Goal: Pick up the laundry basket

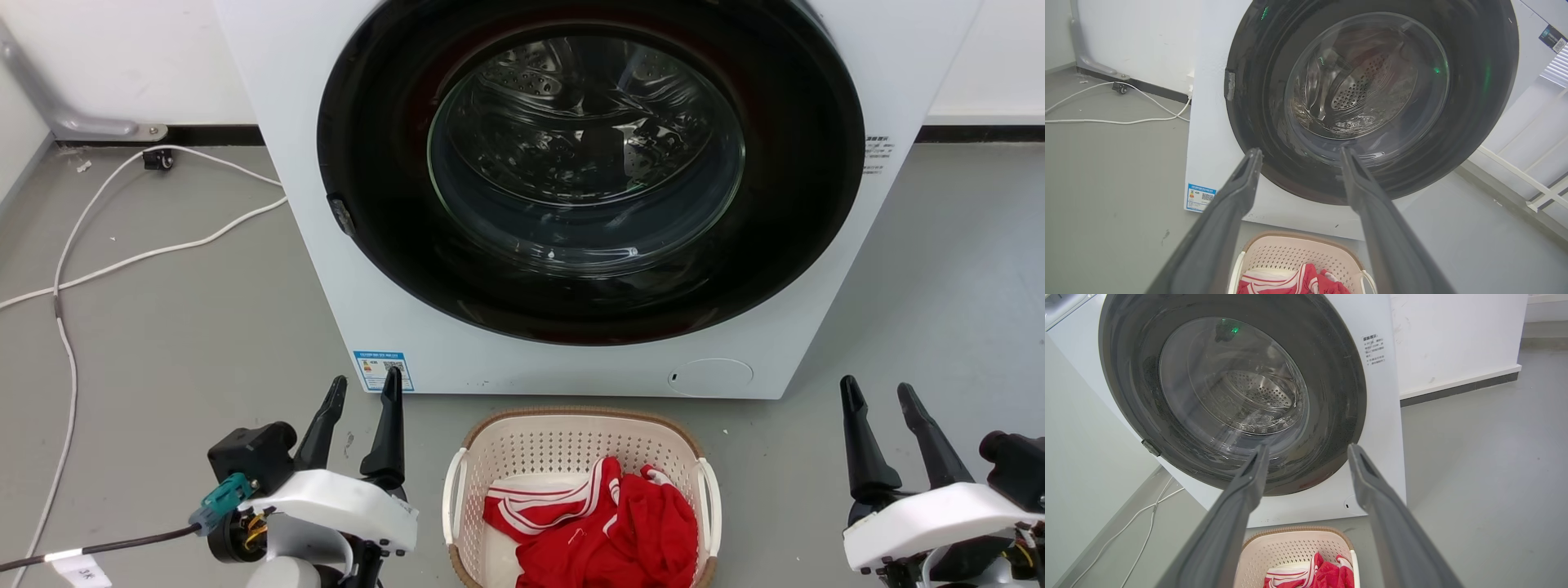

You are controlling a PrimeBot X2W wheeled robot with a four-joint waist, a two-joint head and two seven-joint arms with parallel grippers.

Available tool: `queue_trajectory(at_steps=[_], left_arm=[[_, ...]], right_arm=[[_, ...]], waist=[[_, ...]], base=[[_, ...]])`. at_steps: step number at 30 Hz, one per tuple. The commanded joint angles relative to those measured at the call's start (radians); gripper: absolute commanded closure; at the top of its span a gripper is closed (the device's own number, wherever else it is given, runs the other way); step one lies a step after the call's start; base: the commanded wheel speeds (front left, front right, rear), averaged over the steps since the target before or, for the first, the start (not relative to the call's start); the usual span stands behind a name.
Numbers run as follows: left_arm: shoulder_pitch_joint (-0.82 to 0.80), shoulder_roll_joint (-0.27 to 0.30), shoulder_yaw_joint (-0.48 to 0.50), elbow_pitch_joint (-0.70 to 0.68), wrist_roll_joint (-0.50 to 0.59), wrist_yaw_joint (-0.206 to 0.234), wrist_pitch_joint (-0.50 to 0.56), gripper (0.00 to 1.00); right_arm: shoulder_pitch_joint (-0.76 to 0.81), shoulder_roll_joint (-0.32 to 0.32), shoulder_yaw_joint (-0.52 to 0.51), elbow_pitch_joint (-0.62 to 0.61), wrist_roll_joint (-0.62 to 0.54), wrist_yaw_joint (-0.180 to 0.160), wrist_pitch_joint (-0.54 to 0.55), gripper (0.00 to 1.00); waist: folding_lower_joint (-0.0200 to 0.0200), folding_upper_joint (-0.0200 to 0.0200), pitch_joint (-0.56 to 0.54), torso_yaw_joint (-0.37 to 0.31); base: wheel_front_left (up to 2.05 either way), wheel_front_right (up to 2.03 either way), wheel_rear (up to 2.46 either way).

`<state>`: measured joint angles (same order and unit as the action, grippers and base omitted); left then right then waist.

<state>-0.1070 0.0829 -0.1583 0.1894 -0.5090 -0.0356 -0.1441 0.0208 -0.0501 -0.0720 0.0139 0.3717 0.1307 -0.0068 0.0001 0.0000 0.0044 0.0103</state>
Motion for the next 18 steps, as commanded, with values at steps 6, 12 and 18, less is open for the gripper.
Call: queue_trajectory(at_steps=[6,12,18], left_arm=[[-0.024,0.014,-0.021,-0.011,0.081,0.013,-0.022,0.00],[-0.025,0.017,-0.037,-0.008,0.136,0.021,-0.036,0.00],[-0.024,0.018,-0.049,-0.006,0.188,0.028,-0.050,0.00]], right_arm=[[-0.022,-0.012,0.001,0.000,-0.085,0.000,-0.029,0.00],[-0.029,-0.023,0.003,0.009,-0.141,0.000,-0.049,0.00],[-0.034,-0.032,0.004,0.022,-0.193,0.000,-0.071,0.00]], waist=[[-0.0001,0.0000,0.001,0.001],[-0.0001,0.0000,0.002,0.003],[-0.0001,0.0000,0.001,0.005]], base=[[0.00,0.00,0.00],[0.00,0.00,0.00],[0.00,0.00,0.00]])
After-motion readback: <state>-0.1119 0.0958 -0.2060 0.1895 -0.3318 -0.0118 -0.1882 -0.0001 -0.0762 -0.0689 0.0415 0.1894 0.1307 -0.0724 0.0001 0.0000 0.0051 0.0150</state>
